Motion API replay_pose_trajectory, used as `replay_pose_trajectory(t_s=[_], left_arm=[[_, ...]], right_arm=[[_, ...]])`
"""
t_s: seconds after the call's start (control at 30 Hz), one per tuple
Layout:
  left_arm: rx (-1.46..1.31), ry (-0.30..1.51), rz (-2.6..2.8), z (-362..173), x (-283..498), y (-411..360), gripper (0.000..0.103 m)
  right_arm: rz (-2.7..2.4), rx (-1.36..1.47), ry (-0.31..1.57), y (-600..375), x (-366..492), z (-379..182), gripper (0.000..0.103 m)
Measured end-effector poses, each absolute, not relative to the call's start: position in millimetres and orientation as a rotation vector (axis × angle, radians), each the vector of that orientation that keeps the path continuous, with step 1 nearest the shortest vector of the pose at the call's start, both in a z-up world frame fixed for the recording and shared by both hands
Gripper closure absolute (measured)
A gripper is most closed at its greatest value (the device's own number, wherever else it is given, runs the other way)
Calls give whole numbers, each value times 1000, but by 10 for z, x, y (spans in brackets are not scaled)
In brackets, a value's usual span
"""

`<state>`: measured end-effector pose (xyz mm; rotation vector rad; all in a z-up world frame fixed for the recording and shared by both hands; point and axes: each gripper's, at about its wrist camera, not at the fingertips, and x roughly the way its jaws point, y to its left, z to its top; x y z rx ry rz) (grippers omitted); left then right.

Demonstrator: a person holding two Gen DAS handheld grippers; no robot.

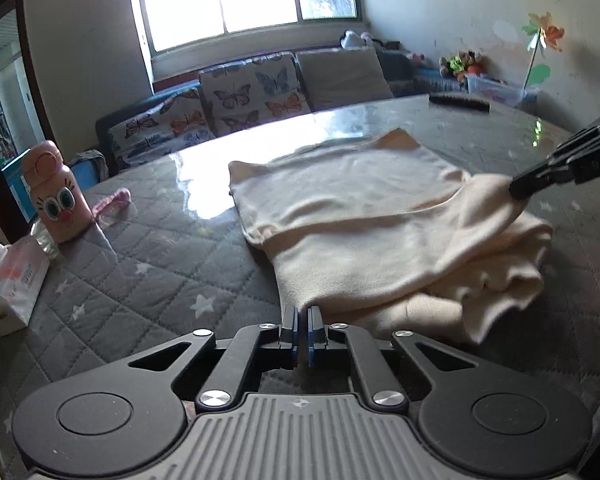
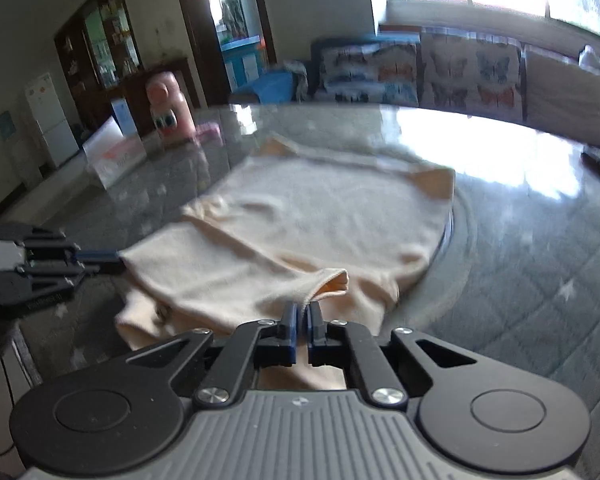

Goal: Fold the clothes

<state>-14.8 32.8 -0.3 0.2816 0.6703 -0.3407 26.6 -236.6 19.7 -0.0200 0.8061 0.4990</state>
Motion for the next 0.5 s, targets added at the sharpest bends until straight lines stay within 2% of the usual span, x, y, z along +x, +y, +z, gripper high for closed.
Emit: replay_pose_trajectory(t_s=[0.17, 0.33, 0.5], left_arm=[[255, 696, -331, 55, -131, 429, 94], [206, 661, -333, 279, -81, 499, 94], [169, 635, -362, 355, 132, 326, 94]], right_arm=[[479, -19, 829, -2449, 285, 146, 94], [498, -35, 761, -2419, 338, 300, 93], [518, -47, 790, -2268, 524, 144, 93]])
